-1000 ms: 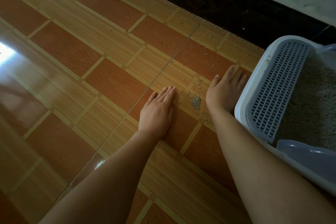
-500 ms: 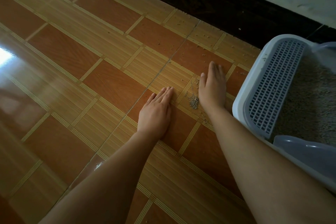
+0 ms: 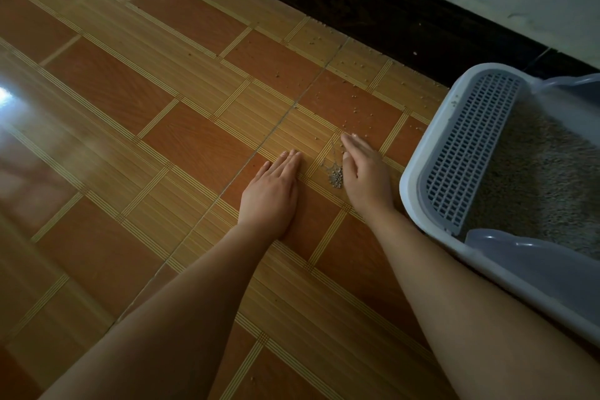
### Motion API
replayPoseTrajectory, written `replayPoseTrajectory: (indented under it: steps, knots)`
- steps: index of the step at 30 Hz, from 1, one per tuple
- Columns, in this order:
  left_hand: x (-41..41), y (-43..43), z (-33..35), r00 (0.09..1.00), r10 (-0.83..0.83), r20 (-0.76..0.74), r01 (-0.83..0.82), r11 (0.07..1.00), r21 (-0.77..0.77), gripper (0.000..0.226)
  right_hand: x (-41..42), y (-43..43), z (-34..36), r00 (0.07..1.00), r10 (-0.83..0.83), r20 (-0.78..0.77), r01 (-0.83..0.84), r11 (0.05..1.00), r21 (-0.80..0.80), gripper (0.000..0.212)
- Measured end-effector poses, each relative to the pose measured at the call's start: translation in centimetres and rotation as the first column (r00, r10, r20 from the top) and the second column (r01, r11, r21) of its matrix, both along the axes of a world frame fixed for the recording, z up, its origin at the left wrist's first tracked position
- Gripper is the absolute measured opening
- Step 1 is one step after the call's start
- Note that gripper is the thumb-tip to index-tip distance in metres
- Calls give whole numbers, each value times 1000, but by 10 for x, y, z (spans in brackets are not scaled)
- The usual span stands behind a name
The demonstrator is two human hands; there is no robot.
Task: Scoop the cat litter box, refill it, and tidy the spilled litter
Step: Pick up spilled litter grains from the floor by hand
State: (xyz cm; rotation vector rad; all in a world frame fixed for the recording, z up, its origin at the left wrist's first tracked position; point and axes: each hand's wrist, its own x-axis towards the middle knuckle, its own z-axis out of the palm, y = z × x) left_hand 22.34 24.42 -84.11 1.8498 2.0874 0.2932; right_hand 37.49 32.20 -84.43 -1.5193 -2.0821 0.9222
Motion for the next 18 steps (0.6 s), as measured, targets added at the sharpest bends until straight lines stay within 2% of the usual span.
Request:
replayPoseTrajectory:
  steps: [9,13,16,18]
  knots:
    - [9,-1,7,1000,-4,-12,3,994,-111,53,7,-30,-3,990,125,63,-126,992,7,42]
    - [10,-8,10,1000,-3,5,4,994,-111,54,14,-39,3,982,175,77,-176,984,-1,44]
    - [11,-16,9,1000,-5,-8,4,993,-119,55,20,-45,3,984,154,86,-158,987,37,49]
    - [12,-19,8,1000,-10,-11,9,991,-136,55,24,-48,0,989,78,124,-86,995,57,52]
